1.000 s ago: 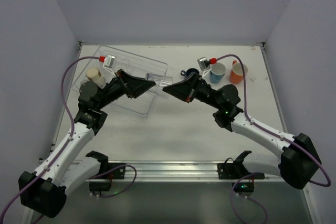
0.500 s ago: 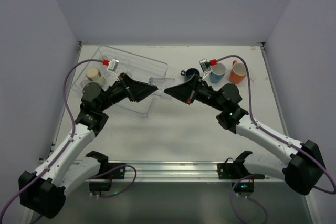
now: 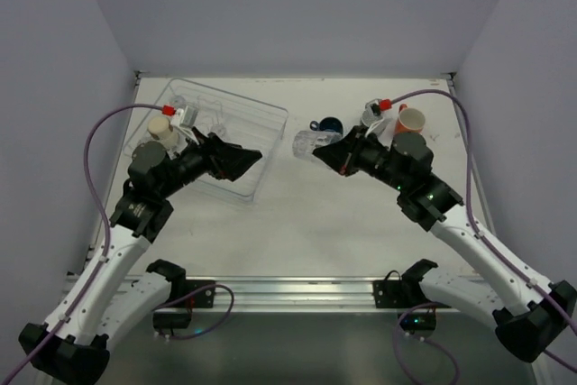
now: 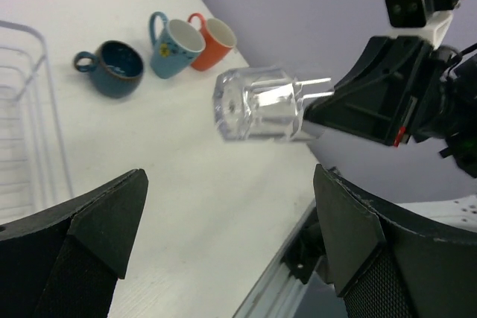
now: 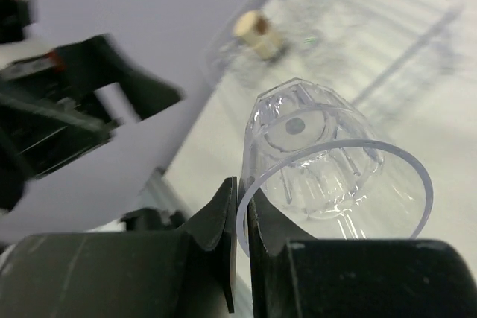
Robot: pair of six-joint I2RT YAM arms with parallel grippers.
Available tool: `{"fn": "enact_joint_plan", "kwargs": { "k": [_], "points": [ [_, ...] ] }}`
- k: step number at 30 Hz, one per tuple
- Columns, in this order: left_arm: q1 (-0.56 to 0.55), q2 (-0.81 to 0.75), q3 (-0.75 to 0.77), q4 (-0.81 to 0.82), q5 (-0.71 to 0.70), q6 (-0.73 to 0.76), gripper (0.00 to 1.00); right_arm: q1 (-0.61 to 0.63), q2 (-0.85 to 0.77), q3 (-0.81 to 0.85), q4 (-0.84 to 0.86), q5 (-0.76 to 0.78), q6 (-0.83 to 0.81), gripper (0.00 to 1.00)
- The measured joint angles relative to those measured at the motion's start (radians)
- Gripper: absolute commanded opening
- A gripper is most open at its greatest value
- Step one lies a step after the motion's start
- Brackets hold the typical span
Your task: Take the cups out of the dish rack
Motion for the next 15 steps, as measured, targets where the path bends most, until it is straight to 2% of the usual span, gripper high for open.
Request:
{"fn": "enact_joint_plan", "kwargs": {
  "k": [7,11,15],
  "points": [
    [0.0,-0.14,0.002,-0.229,-0.133,0.195,1.0,-0.255,0.012,0.075,-0.41,0.246,-0.19,0.0],
    [0.0,-0.206,-0.012,-0.299,-0.203,0.277,1.0,-0.354,0.163,0.136,-0.56,0.389,-0.272,0.0],
    [-0.008,-0.275,-0.05,-0.35,-0.269,0.34,1.0,-0.446,0.332,0.184,-0.619,0.431,-0.327,0.0]
  ]
}}
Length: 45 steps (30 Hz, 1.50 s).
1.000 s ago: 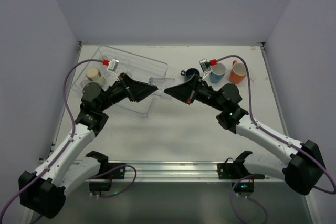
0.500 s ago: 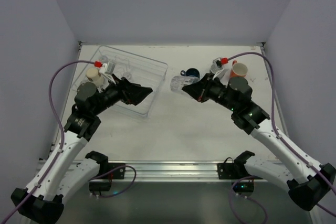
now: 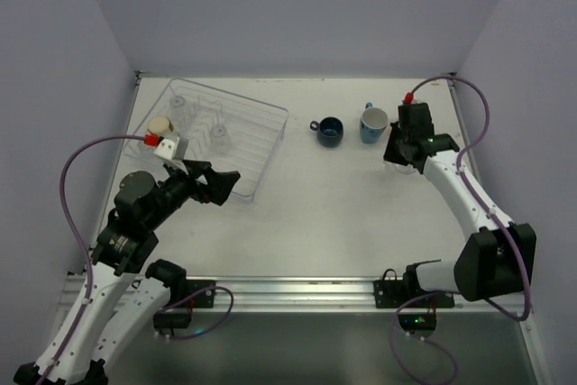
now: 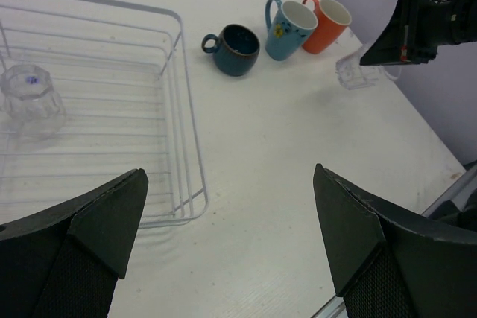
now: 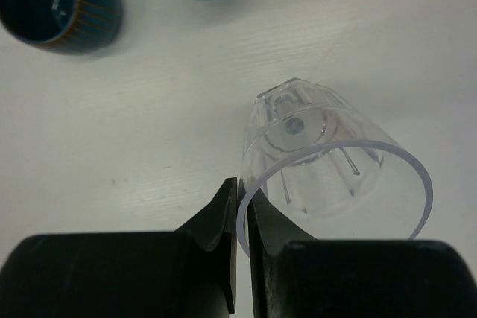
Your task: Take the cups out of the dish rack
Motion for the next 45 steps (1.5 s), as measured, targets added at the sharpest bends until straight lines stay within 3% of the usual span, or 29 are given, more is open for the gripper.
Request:
{"fn": "enact_joint_plan", "kwargs": {
  "k": [10,21,24,25,29,33,35,36,40,45],
  "points": [
    [-0.097,-0.058,-0.057,-0.062,-0.147,0.064,1.0,-0.126,0.3,0.253,-0.094,0.005,-0.106,0.0],
    [-0.136,-0.064,-0.058,-0.068,-0.195,0.075,1.0,-0.146,0.465,0.278,-0.112,0.023,-0.149,0.0],
    [-0.137,-0.062,-0.058,-0.068,-0.202,0.075,1.0,-0.147,0.483,0.279,-0.118,0.023,-0.154,0.1],
    [-0.137,-0.061,-0.058,-0.068,-0.205,0.075,1.0,-0.147,0.486,0.279,-0.119,0.023,-0.155,0.21],
    [-0.137,-0.051,-0.058,-0.068,-0.212,0.075,1.0,-0.147,0.488,0.285,-0.124,0.023,-0.159,0.41],
    [-0.137,-0.037,-0.058,-0.068,-0.214,0.074,1.0,-0.147,0.488,0.291,-0.123,0.023,-0.164,0.43],
    [-0.137,-0.033,-0.058,-0.068,-0.219,0.074,1.0,-0.147,0.487,0.291,-0.125,0.023,-0.163,0.52],
    [-0.137,-0.032,-0.058,-0.068,-0.222,0.074,1.0,-0.147,0.484,0.291,-0.125,0.023,-0.163,0.64],
    [-0.137,-0.013,-0.052,-0.069,-0.244,0.073,1.0,-0.147,0.414,0.291,-0.125,0.013,-0.155,0.82],
    [-0.137,0.094,0.023,-0.069,-0.304,0.063,1.0,-0.139,0.175,0.278,-0.074,-0.048,-0.131,0.86]
  ]
}}
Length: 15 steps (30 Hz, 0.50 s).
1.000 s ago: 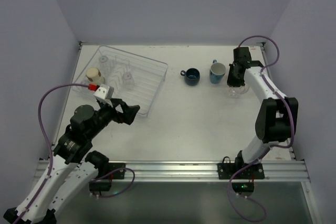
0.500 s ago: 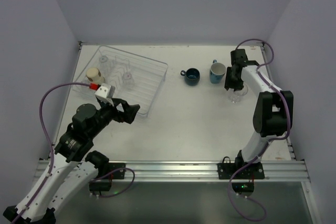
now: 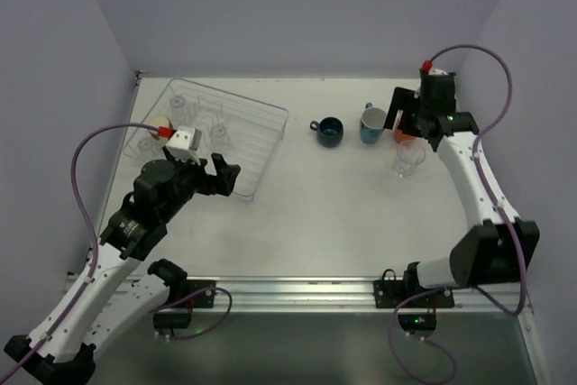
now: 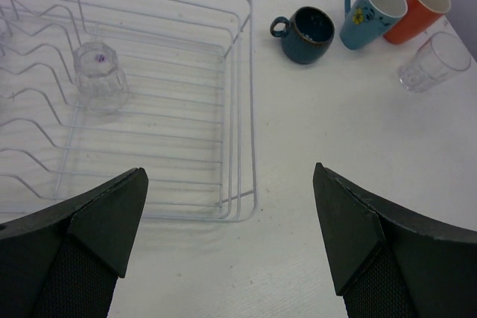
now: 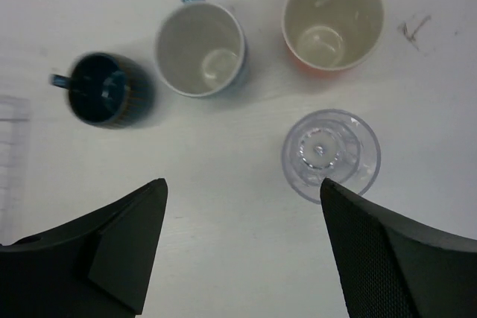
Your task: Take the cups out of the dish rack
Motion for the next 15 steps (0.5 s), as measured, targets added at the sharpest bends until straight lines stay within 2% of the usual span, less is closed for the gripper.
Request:
{"fn": "enact_joint_plan", "kwargs": {
  "k": [3,7,10,15],
  "points": [
    [0.0,0.088,0.07,0.005,-0.06,-0.015,1.0,0.037,-0.211,-0.077,0.114,-0.05,0.031,0.85],
    [0.0,0.224,0.157,0.021,-0.155,-0.031,1.0,0.145,-0.444,-0.269,0.27,-0.138,0.089,0.83],
    [0.0,0.356,0.216,0.036,-0.233,-0.042,0.99,0.211,-0.523,-0.406,0.372,-0.203,0.136,0.82],
    [0.04,0.599,0.3,0.055,-0.298,-0.044,0.92,0.26,-0.557,-0.597,0.479,-0.285,0.2,0.81]
  ]
}}
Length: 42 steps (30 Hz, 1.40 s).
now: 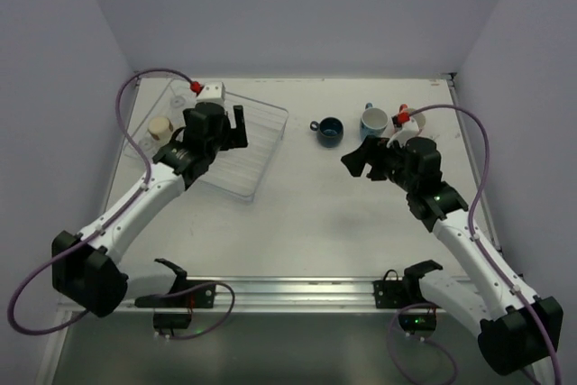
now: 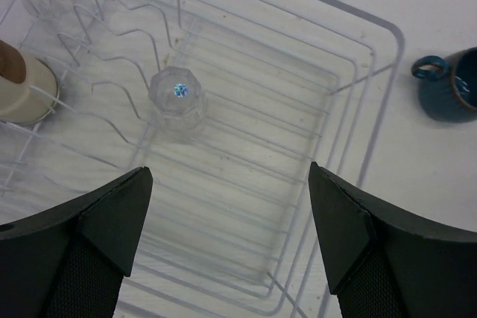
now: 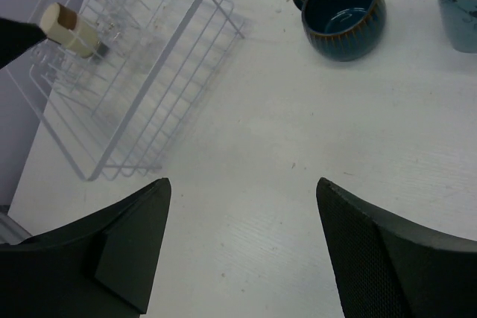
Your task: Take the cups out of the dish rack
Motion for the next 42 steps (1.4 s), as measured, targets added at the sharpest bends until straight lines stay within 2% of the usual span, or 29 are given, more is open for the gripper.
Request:
{"fn": "enact_joint_plan", "kwargs": {
  "k": [5,9,24,27,30,35,37,42],
  "points": [
    [0.068,0.208,0.061,0.051,-0.037,0.002,0.82,0.004,-0.038,-0.062,0.058,-0.052,0.024,0.81],
    [0.1,0.317,0.072,0.091,-0.045,0.001,0.8,0.005,-0.081,-0.083,0.114,-0.099,0.032,0.8],
    [0.147,0.512,0.121,0.143,-0.091,0.001,0.78,0.012,-0.089,-0.103,0.161,-0.196,0.043,0.8],
    [0.164,0.547,0.128,0.16,-0.09,0.001,0.73,0.017,-0.089,-0.103,0.161,-0.207,0.044,0.8],
    [0.181,0.57,0.13,0.17,-0.082,0.003,0.64,0.022,-0.089,-0.103,0.161,-0.22,0.045,0.8],
    [0.185,0.573,0.131,0.186,-0.071,0.008,0.42,0.035,-0.085,-0.103,0.161,-0.222,0.051,0.8],
    [0.184,0.572,0.131,0.187,-0.064,0.01,0.37,0.042,-0.082,-0.102,0.161,-0.222,0.053,0.8],
    [0.185,0.508,0.121,0.181,-0.003,-0.002,0.36,0.067,-0.075,-0.1,0.164,-0.223,0.077,0.8]
  ]
}}
